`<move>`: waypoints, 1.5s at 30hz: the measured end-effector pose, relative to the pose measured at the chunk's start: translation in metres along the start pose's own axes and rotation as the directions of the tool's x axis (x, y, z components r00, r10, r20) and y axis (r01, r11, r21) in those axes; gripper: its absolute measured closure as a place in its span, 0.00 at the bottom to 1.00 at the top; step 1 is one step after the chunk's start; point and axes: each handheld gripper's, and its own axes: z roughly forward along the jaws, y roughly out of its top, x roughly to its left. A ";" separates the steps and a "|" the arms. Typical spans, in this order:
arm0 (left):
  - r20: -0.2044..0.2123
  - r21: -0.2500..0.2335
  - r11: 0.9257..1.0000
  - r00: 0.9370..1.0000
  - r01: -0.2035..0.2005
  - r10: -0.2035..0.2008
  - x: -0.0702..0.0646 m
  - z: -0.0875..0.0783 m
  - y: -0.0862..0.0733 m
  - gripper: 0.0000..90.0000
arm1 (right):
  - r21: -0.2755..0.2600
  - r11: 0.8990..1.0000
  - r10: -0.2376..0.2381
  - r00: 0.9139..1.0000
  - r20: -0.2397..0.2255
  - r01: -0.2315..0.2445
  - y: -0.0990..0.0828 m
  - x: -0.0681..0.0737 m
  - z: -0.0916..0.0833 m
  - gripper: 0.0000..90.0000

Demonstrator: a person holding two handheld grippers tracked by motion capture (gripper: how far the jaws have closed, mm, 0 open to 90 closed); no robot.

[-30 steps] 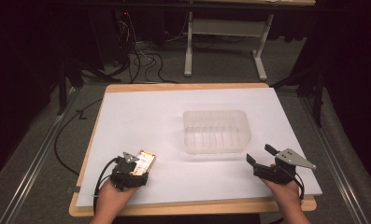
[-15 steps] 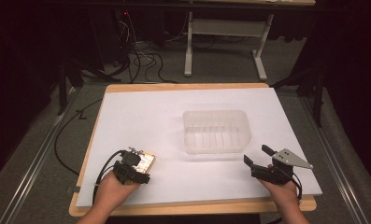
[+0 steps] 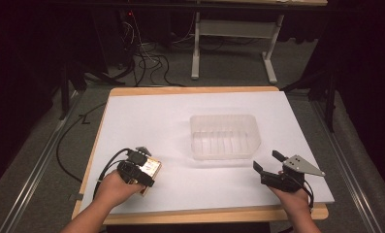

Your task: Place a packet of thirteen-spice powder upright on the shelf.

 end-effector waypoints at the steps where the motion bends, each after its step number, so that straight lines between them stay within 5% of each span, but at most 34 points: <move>1: 0.002 0.009 1.000 1.000 -0.006 0.006 0.000 0.001 0.001 0.22 | 0.000 1.000 0.001 1.000 -0.001 -0.001 0.000 0.000 0.000 0.19; 13: 0.012 0.075 0.996 0.999 -0.046 0.045 -0.004 0.008 0.009 0.29 | 0.005 1.000 0.001 1.000 -0.007 -0.001 -0.001 0.001 0.001 0.19; 23: 0.027 0.047 0.999 0.999 -0.023 0.022 0.002 0.007 0.005 0.35 | 0.012 1.000 0.009 1.000 -0.008 -0.009 -0.002 0.001 0.002 0.19; 30: 0.015 -0.026 1.000 1.000 -0.013 0.014 0.003 0.003 0.000 0.36 | 0.004 1.000 0.007 1.000 -0.012 -0.007 -0.002 0.001 0.000 0.19; 35: 0.056 -0.098 0.995 0.998 -0.035 0.041 0.001 -0.005 -0.003 0.36 | 0.006 1.000 0.012 1.000 -0.007 -0.012 -0.002 -0.001 0.001 0.19; 39: 0.074 -0.168 0.985 0.996 -0.034 0.047 0.000 -0.009 -0.007 0.36 | 0.003 1.000 0.015 1.000 -0.003 -0.015 -0.001 -0.001 0.000 0.19; 40: 0.099 -0.229 0.972 0.995 0.052 -0.030 -0.006 -0.005 -0.009 0.36 | 0.001 1.000 0.014 1.000 -0.002 -0.014 -0.001 -0.001 0.000 0.19; 41: 0.078 -0.204 0.979 0.996 -0.026 0.043 -0.001 -0.009 -0.010 0.36 | 0.001 1.000 0.014 1.000 -0.001 -0.014 -0.001 -0.001 -0.001 0.19; 45: 0.083 -0.286 0.957 0.995 -0.036 0.062 -0.007 -0.013 -0.016 0.36 | -0.002 1.000 0.013 1.000 -0.004 -0.013 -0.002 -0.002 0.000 0.19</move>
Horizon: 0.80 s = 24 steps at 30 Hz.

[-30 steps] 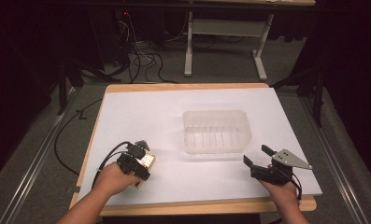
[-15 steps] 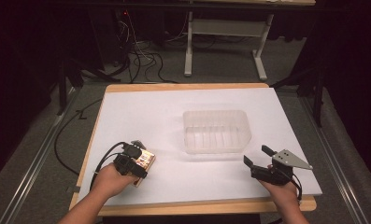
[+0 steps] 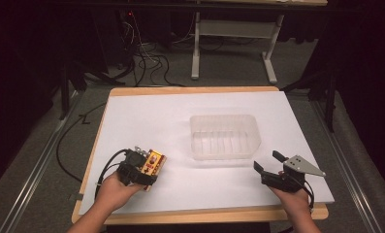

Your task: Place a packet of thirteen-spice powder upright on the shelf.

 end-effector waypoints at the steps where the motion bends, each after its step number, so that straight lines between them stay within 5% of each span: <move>1: -0.001 -0.022 1.000 1.000 -0.010 0.010 -0.003 -0.001 -0.001 0.36 | -0.001 1.000 0.003 1.000 0.002 -0.003 0.000 0.000 0.000 0.19; 6: -0.012 -0.120 0.992 0.999 -0.049 0.047 -0.014 -0.006 -0.001 0.36 | -0.001 1.000 0.009 1.000 -0.002 -0.009 -0.001 -0.001 0.001 0.21; 7: -0.042 -0.154 0.985 0.997 -0.072 0.066 -0.018 -0.009 -0.001 0.36 | 0.000 1.000 0.010 1.000 -0.003 -0.010 -0.001 -0.002 0.001 0.21; 13: -0.043 -0.279 0.956 0.996 -0.091 0.082 -0.031 -0.016 0.003 0.36 | -0.006 1.000 0.012 1.000 -0.006 -0.013 -0.001 -0.002 0.000 0.21; 24: -0.029 -0.388 0.916 0.995 -0.101 0.097 -0.046 -0.021 0.008 0.36 | -0.013 0.999 0.042 0.998 -0.038 -0.043 -0.001 0.000 0.003 0.22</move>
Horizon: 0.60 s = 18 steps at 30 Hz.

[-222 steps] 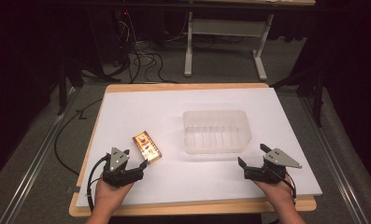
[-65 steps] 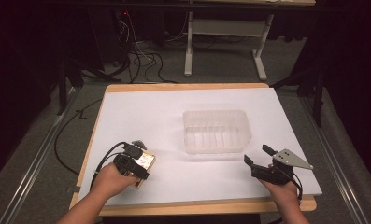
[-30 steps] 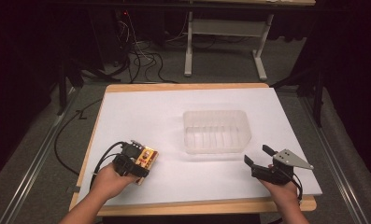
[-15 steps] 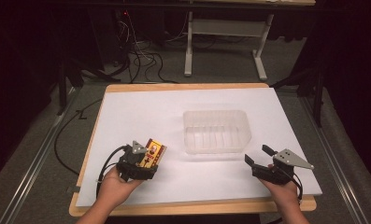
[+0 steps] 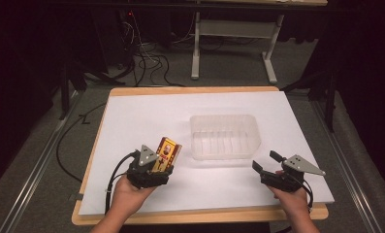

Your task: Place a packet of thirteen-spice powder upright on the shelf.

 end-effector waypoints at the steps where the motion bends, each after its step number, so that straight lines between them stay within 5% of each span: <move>1: 0.000 0.000 1.000 1.000 0.000 0.000 0.000 0.000 0.000 0.36 | 0.000 1.000 0.000 1.000 0.000 0.000 0.000 0.000 0.000 0.22; 4: 0.025 -0.056 0.998 0.999 0.022 -0.020 -0.006 0.000 -0.003 0.36 | 0.000 1.000 -0.017 1.000 -0.001 0.017 0.002 0.004 0.001 0.23; 10: 0.047 -0.061 0.998 0.999 0.024 -0.021 -0.010 0.003 -0.007 0.36 | -0.018 0.999 -0.037 0.999 0.005 0.037 0.009 0.011 0.002 0.24; 18: 0.083 -0.123 0.992 0.996 -0.007 0.017 -0.017 0.005 0.011 0.36 | -0.037 0.997 -0.065 0.998 -0.002 0.064 0.024 0.027 0.004 0.24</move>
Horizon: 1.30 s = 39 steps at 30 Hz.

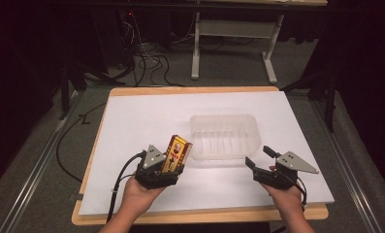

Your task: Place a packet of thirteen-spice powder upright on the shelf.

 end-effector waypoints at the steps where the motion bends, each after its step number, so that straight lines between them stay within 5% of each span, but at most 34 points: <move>1: 0.009 -0.009 1.000 1.000 0.002 -0.002 -0.001 0.002 0.002 0.36 | -0.003 1.000 -0.009 1.000 0.000 0.009 0.002 0.002 0.000 0.24; 17: 0.036 -0.081 0.996 0.998 -0.039 0.042 -0.023 0.017 0.000 0.36 | -0.019 1.000 0.006 0.998 -0.066 -0.007 0.038 0.031 0.021 0.25; 20: 0.012 -0.076 0.994 0.997 -0.076 0.077 -0.028 0.019 -0.004 0.36 | -0.025 1.000 0.006 0.997 -0.081 -0.008 0.038 0.039 0.026 0.23; 24: 0.011 -0.068 0.995 0.997 -0.071 0.072 -0.033 0.024 -0.007 0.36 | -0.011 1.000 0.010 0.993 -0.116 -0.011 0.032 0.048 0.028 0.22; 39: 0.007 -0.029 0.994 0.994 -0.106 0.106 -0.066 0.050 -0.009 0.36 | 0.008 0.995 0.101 0.960 -0.261 -0.102 0.029 0.065 0.022 0.24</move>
